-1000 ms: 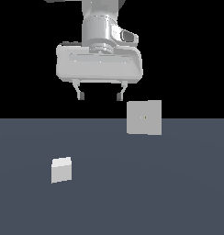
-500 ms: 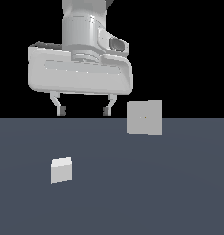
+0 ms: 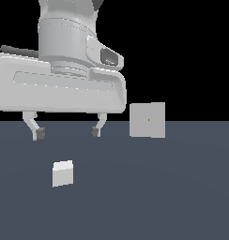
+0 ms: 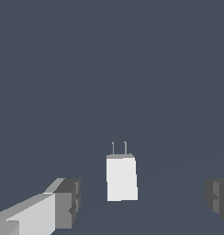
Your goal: Plug the charger into the wall socket.
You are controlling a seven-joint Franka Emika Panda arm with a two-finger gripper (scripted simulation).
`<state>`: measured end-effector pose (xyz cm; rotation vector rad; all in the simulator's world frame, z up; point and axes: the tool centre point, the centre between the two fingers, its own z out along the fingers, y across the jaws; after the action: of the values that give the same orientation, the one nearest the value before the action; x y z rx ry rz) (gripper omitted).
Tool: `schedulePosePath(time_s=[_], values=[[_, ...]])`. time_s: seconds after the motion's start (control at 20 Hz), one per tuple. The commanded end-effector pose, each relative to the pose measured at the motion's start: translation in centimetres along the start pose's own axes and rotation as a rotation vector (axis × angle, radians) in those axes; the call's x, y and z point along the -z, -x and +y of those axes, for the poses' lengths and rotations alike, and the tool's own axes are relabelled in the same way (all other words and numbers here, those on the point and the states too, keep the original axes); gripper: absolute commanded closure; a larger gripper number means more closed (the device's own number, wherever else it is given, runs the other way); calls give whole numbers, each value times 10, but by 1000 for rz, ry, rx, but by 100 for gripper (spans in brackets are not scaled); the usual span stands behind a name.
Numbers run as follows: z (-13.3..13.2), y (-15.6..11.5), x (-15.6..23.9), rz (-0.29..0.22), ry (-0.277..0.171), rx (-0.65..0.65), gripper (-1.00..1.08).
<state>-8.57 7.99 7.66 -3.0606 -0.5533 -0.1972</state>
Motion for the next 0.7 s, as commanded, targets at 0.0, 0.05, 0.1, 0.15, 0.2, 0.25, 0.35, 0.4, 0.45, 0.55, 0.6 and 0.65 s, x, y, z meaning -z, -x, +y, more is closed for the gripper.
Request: schedulePosePath(time_s=[0.0,0.05,0.1,0.15,0.2,0.25,0.35,0.4,0.45,0.55,0.6,0.65], values=[[-5,5,-5,9,-2,21,-92],[-6,6,-7,11,-3,27,-92],[-7,7,-8,13,-3,32,-92],[-8,8,-10,15,-4,36,-92],[-9,9,-11,16,-4,40,-92],[-10,10,-12,18,-4,42,-92],[-11,11,-13,19,-5,46,-92],[-10,11,-13,19,-5,46,-92],[-10,11,-12,17,-5,44,-92],[-10,11,-13,17,-5,44,-92],[-10,11,-15,17,-5,44,-92],[-10,11,-17,17,-5,44,-92]])
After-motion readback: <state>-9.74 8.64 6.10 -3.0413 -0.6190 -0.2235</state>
